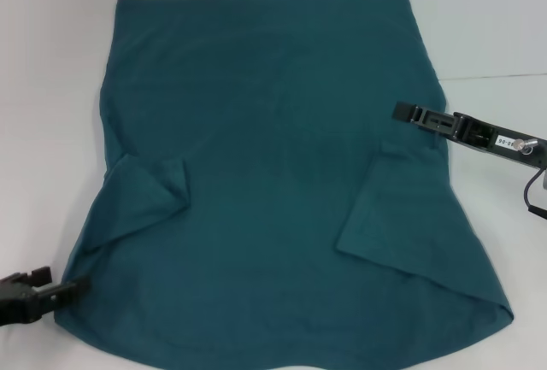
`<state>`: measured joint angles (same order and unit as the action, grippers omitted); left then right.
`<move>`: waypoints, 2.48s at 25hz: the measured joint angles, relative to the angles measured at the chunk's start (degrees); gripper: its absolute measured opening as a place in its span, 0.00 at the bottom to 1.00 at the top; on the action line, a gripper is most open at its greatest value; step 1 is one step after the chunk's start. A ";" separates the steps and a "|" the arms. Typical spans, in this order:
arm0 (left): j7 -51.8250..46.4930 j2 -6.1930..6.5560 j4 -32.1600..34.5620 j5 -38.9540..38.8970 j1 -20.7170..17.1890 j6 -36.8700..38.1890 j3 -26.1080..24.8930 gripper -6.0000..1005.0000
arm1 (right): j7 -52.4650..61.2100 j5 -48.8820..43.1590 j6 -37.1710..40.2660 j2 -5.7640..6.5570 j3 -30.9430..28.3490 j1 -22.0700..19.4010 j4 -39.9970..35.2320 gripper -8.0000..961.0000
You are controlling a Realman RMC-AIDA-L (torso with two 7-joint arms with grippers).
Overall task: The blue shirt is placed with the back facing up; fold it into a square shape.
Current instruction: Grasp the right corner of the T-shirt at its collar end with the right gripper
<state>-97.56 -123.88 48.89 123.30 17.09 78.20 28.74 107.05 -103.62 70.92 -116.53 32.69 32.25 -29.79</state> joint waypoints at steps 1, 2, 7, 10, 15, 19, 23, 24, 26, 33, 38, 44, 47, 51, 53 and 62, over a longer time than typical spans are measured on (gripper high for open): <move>-0.59 0.04 0.48 0.69 -0.03 0.45 0.00 0.87 | 0.00 0.00 -0.03 0.00 0.00 -0.01 0.01 0.98; -1.27 0.06 1.02 1.61 -0.06 0.93 0.00 0.87 | 0.00 0.00 -0.06 0.00 0.00 -0.03 0.01 0.98; -2.55 0.13 1.95 2.75 -0.29 3.27 -0.71 0.87 | 0.00 0.00 -0.34 0.01 0.00 -0.08 0.05 0.98; -2.65 0.31 2.01 3.37 -0.29 5.32 -1.47 0.86 | 0.00 0.00 -0.40 0.08 0.00 -0.02 0.08 0.98; -3.64 0.46 2.05 5.49 -0.03 6.71 -2.19 0.86 | 0.00 0.00 -0.46 0.08 0.00 -0.08 0.09 0.98; -4.16 0.48 2.03 5.88 0.00 6.63 -2.20 0.85 | 0.00 0.00 -0.45 0.08 0.00 -0.11 0.09 0.98; -4.79 0.48 1.98 7.02 0.03 7.05 -1.90 0.83 | 0.00 0.00 -0.32 0.08 0.00 -0.22 0.09 0.98; -4.98 0.48 1.97 7.46 0.13 7.27 -1.87 0.83 | 0.00 0.00 -0.26 0.08 0.00 -0.27 0.09 0.98; -5.31 0.49 1.92 8.29 0.42 7.82 -1.75 0.82 | 0.01 0.00 -0.12 0.08 0.01 -0.33 0.11 0.98; -5.69 0.48 1.83 8.82 0.73 8.11 -1.59 0.78 | 0.08 0.01 0.01 -0.03 0.00 -0.43 0.18 0.98; -5.71 0.48 1.70 8.87 0.86 8.09 -1.48 0.75 | 0.09 0.00 0.02 -0.05 0.00 -0.49 0.18 0.98; -6.31 0.48 1.64 9.00 1.41 7.13 -1.49 0.72 | 0.09 0.00 0.01 -0.09 0.00 -0.52 0.18 0.98; -8.48 0.70 1.64 10.85 2.16 5.50 -1.49 0.71 | 0.07 0.01 0.01 -0.10 0.00 -0.52 0.13 0.98; -9.97 0.88 1.77 12.57 3.06 4.67 -1.51 0.69 | -0.02 0.09 -0.02 -0.10 -0.05 -0.53 0.05 0.98; -10.13 0.85 1.91 12.69 3.17 4.53 -1.49 0.61 | -0.10 0.13 -0.06 -0.10 -0.07 -0.52 0.05 0.98; -10.63 0.93 1.97 12.77 3.72 4.52 -1.49 0.25 | -0.36 0.19 -0.03 -0.08 -0.78 -0.52 0.09 0.98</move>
<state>-108.19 -122.95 50.85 136.07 20.82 82.72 27.24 106.69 -103.44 70.89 -116.60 31.92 31.72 -29.70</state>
